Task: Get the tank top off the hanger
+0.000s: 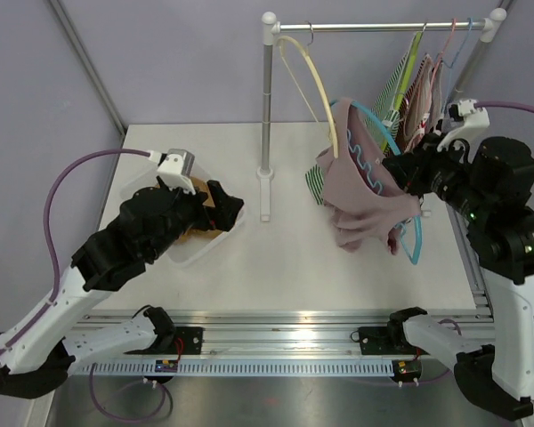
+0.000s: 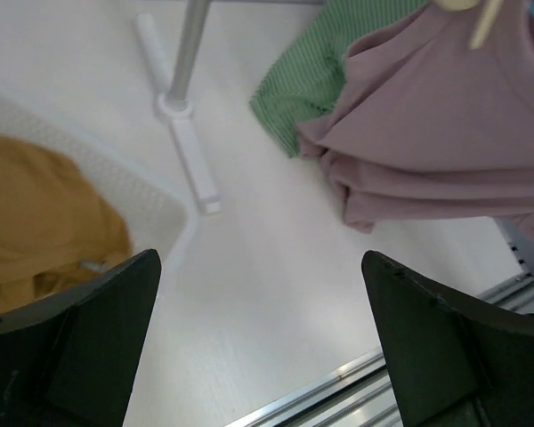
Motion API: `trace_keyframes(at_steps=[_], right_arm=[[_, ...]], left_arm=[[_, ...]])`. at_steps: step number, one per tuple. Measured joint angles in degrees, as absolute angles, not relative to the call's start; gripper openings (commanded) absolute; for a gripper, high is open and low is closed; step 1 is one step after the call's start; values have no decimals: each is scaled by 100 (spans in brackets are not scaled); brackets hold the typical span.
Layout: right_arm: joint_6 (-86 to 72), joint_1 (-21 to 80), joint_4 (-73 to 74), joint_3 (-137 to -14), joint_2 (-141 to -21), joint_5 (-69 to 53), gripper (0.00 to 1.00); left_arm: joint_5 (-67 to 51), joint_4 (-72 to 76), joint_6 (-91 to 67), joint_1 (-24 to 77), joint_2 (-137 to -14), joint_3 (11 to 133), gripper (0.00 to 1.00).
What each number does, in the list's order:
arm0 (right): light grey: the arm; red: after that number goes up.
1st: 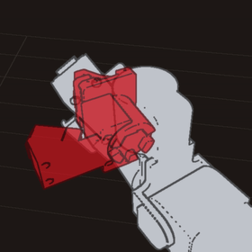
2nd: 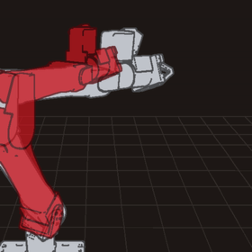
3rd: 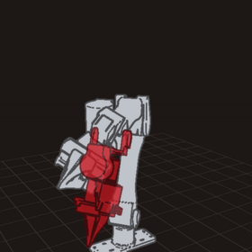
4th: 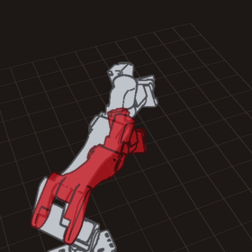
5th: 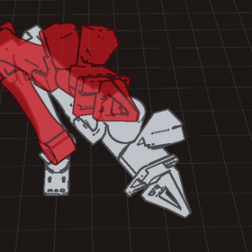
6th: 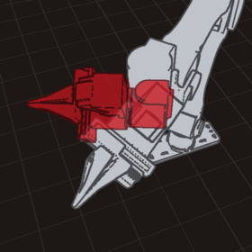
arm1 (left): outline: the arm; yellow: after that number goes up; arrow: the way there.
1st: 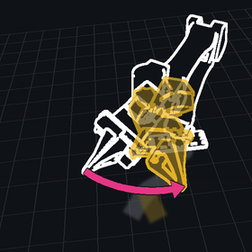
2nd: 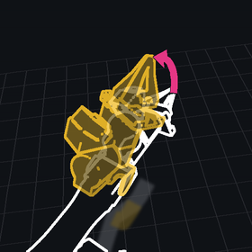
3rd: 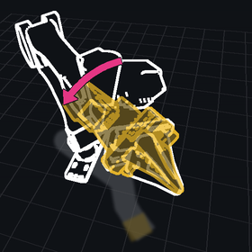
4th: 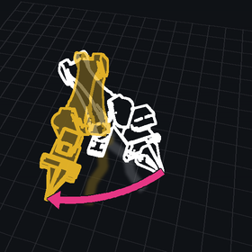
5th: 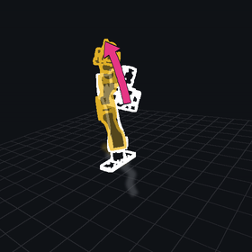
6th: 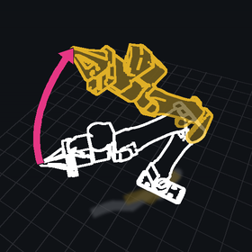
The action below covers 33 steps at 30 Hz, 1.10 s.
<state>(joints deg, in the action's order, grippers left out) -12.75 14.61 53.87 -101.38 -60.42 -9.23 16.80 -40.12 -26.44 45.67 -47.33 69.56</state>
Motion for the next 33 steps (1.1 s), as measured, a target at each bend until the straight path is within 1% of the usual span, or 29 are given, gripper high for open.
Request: trace_keyframes(at_steps=[4,8,11,16,18,20,21,24,25,27,28,30,31,33], right_arm=[[-1284,1461,5616,-9955,-5430,-1092,0],[-1227,1461,6025,-9760,-4836,-1186,0],[-1155,1461,6281,-9673,-4480,-1302,0],[-1072,1461,6497,-9612,-4222,-1800,0],[-1072,1461,6536,-9607,-4174,-2012,0],[-1072,1461,6565,-9607,-4123,-2209,0],[-1074,1461,6569,-9607,-4091,-2281,0],[-1074,1461,6573,-9609,-4007,-2425,0],[-1074,1461,6573,-9612,-3983,-2469,0],[-1074,1461,6571,-9614,-3953,-2523,0],[-1076,1461,6567,-9614,-3944,-2556,0],[-1074,1461,6563,-9614,-3938,-2617,0],[-1074,1461,6558,-9614,-3938,-2633,0],[-1074,1461,6541,-9605,-3938,-2659,0]], left_arm=[[2189,-3461,-2427,5774,-5393,7546,99],[2458,-2718,-1817,6665,-6128,7961,99],[2464,-2283,-1354,6976,-6604,8267,99],[2399,-1750,-814,7032,-7373,8884,99],[2353,-1601,-698,7032,-7588,9006,96],[2294,-1492,-626,7032,-7712,9017,90],[2268,-1463,-598,7035,-7765,9017,80],[2246,-1378,-532,7032,-7865,9017,63],[2257,-1358,-515,7032,-7885,9017,61],[2303,-1334,-467,7032,-7900,9017,52],[2333,-1321,-447,7032,-7900,9017,45],[2418,-1308,-401,7032,-7900,9017,43],[2469,-1304,-379,7032,-7902,9017,38],[2556,-1278,-331,7030,-7929,9017,35]])
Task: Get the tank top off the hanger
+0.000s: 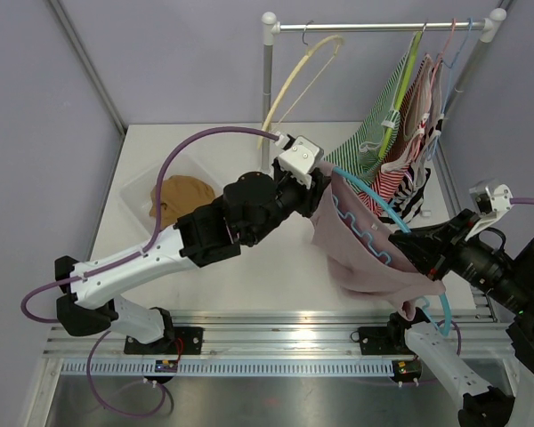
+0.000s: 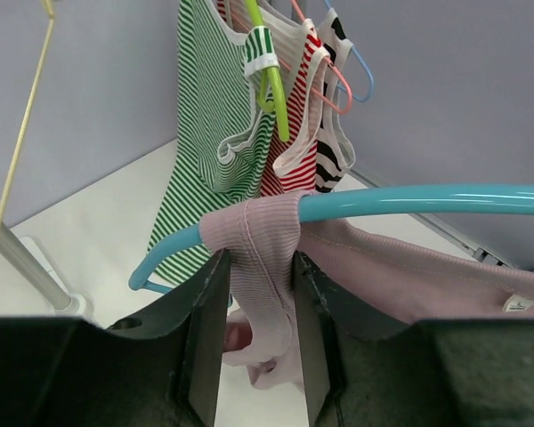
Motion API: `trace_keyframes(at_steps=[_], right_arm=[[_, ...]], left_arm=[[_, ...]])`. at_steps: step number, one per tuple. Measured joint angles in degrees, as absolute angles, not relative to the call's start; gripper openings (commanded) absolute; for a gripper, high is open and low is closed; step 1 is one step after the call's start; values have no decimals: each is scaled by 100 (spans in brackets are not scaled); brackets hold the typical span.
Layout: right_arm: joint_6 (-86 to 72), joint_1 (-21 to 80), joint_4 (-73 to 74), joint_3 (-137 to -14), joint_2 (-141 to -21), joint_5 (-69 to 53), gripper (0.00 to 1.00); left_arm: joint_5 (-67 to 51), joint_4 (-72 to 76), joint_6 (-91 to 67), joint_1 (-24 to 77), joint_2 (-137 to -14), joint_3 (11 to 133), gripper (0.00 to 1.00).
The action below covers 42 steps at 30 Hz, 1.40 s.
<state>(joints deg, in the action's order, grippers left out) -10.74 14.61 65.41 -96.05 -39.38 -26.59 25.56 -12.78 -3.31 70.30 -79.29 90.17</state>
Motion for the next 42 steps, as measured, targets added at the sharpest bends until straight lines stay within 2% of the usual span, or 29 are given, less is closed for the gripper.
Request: trace_keyframes(at_steps=[3,4,7,15,20,26,31,36,42], right_arm=[[-1074,1461,6501,-9566,-3938,-2668,0],[-1074,1461,6493,-9553,-3938,-2668,0],[-1072,1461,6482,-9513,-3940,-2661,0],[-891,1461,6322,-9214,-3942,-2668,0],[-602,1461,6163,-8831,-3881,-2888,0],[-325,1463,5811,-8576,-3522,-3267,0],[-270,1461,5231,-8320,-3291,-3592,0],[-799,1461,3645,-7225,-2971,-3846,0],[-2215,1461,296,-5603,-3096,-4021,0]], left_arm=[[2659,-1258,-290,7000,-8001,9017,23],[2683,-1256,-285,6980,-8034,9017,13],[2733,-1275,-320,6886,-8106,9017,0],[3514,-1374,-543,6779,-8108,8980,0],[3994,-1732,-1194,6324,-7972,8739,0],[3861,-2239,-2062,5535,-7376,8134,0],[3489,-2440,-2491,5308,-6928,7940,0],[2749,-2239,-2495,5223,-6178,7185,0],[1002,-1702,-2130,5151,-5155,6270,0]])
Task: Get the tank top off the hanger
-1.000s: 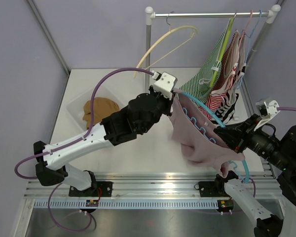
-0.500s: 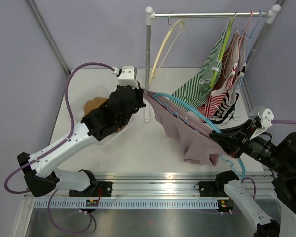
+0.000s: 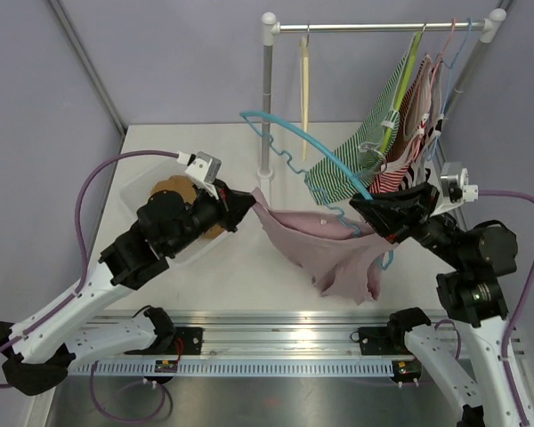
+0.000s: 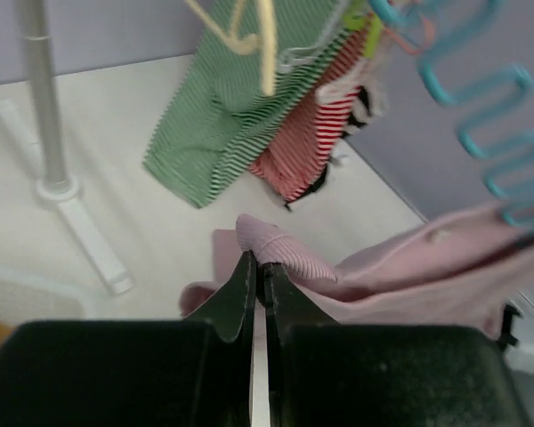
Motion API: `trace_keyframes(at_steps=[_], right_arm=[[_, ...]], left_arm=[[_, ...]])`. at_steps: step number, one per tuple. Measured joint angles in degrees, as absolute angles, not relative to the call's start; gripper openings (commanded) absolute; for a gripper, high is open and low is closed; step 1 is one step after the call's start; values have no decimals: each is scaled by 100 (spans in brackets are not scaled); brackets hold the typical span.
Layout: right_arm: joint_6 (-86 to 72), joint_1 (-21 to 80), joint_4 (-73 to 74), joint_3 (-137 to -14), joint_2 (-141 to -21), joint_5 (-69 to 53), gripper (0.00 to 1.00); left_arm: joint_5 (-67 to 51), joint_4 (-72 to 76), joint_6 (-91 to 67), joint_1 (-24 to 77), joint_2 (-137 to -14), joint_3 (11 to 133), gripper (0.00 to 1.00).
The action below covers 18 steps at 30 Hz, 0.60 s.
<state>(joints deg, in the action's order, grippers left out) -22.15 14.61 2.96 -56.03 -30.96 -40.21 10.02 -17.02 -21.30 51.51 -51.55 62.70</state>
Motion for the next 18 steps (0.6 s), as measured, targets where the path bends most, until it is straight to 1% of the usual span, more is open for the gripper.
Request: trace_keyframes(at_steps=[3,5,7,9,13,16,18], right_arm=[[-3048,1461,-1492,-5376,-3662,-4007,0],[-3444,1461,-2364,-5308,-3938,-3997,0],[-3852,1461,-3339,-5203,-4202,-3966,0],[-4082,1461,-3999,-5137,-4383,-3933,0],[-4075,1461,-4154,-5144,-4377,-3743,0],[-3653,1461,-3308,-5404,-4071,-3465,0],[-3227,1461,-2324,-5828,-3872,-3120,0]], left_arm=[[-78,-1498,-1911,5155,-5057,6167,0],[-615,-1374,-1796,5247,-5083,6045,0],[-930,-1358,-1699,5419,-5124,5848,0],[-976,-1413,-1643,5616,-5227,5695,0],[-362,-1627,-1737,5865,-5463,5345,0],[523,-1890,-2014,5870,-5612,5140,0],[1160,-2069,-2255,5865,-5708,5039,0]])
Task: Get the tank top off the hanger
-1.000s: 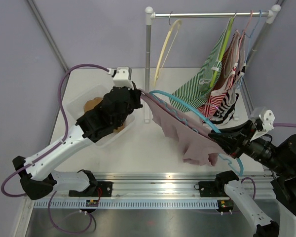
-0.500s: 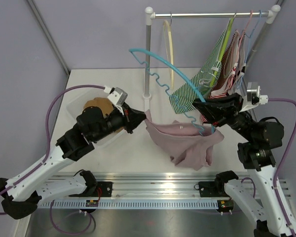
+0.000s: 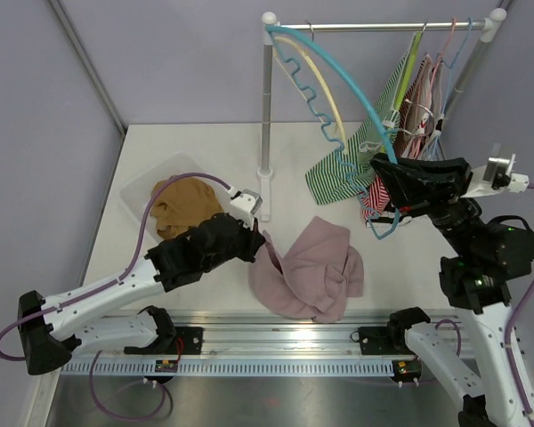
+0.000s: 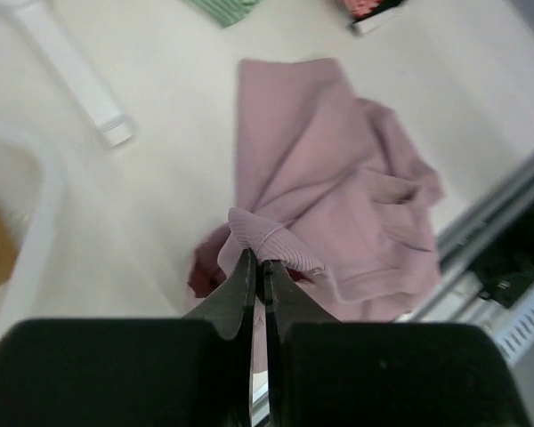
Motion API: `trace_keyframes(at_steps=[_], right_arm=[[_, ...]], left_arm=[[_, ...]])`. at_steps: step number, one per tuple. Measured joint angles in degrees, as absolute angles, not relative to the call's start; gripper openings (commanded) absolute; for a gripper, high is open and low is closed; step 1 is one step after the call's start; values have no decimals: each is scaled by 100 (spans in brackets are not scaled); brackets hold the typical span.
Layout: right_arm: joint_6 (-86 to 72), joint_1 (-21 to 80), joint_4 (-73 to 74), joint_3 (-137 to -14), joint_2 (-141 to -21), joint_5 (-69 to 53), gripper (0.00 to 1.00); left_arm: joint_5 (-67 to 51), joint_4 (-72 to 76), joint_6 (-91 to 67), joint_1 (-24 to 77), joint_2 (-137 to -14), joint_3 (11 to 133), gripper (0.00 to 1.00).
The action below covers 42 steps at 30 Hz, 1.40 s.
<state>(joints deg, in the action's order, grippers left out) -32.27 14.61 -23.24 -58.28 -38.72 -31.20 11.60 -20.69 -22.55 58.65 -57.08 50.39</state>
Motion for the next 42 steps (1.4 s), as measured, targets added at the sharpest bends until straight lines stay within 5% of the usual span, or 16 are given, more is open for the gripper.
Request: trace_keyframes(at_steps=[2,5,6,10,24,42], right_arm=[[-2786,1461,-1245,-6405,-3776,-2655,0],[-2281,1461,143,-7269,-3809,-2012,0],[-2143,1461,510,-7491,-3854,-1835,0],[-1741,1461,1686,-8034,-4191,-1367,0],[-1203,1461,3417,-8886,-5944,-1168,0],[-895,1461,3671,-10200,-5937,-1391,0]], left_arm=[[1656,-2237,-2447,5861,-5835,5004,0],[1999,-2355,-2587,5861,-6023,5004,43],[2040,-2388,-2615,5861,-6071,5004,65],[2112,-2445,-2700,5861,-6084,5009,97],[2320,-3251,-2731,5881,-4779,5144,99],[2580,-4088,-2799,6060,-4619,5155,99]])
